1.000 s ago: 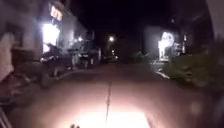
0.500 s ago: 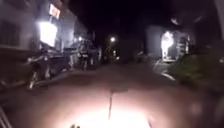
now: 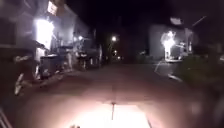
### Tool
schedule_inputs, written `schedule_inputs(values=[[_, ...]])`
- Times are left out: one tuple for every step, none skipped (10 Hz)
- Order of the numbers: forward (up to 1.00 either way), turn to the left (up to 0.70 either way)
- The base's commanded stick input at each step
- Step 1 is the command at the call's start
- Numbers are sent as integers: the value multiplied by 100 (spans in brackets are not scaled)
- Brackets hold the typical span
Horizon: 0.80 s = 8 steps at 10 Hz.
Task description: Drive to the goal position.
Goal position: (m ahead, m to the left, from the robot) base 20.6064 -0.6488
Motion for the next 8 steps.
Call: schedule_inputs(values=[[100,0],[100,0],[100,0],[100,-27],[100,-27],[100,-27],[100,-13],[100,0]])
